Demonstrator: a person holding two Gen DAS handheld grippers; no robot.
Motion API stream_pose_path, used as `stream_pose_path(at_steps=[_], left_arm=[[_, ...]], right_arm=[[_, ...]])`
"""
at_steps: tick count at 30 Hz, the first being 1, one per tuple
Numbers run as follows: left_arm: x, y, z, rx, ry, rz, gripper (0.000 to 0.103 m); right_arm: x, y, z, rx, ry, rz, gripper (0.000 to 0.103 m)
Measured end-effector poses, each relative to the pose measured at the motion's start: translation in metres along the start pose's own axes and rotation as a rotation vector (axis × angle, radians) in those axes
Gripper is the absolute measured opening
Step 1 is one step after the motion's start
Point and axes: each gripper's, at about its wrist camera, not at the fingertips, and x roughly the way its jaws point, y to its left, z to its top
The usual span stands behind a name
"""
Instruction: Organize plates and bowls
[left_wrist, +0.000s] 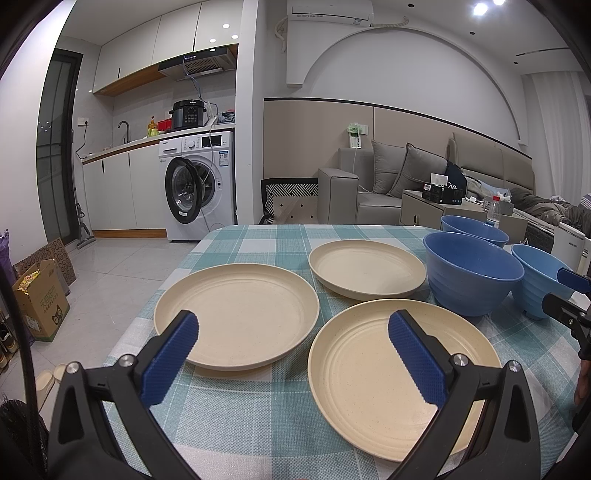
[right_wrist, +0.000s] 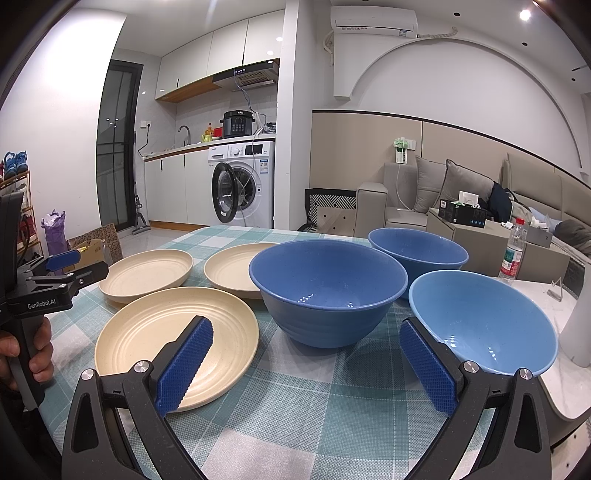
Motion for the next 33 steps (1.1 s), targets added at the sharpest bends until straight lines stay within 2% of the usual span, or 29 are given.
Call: stream_pose_path(at_steps=[22, 33], left_arm=[[0.0001, -0.0003, 0.0, 0.003, 0.001, 0.0, 0.103], [0.0027, -0.0071, 0.0001, 0.037, 0.033, -0.021, 0.103]], right_arm=[[-0.0006, -0.0004, 0.0, 0.0, -0.001, 0.0, 0.103], [0.0089, 0.006, 0.0002, -0.009, 0.039, 0.003, 0.103]])
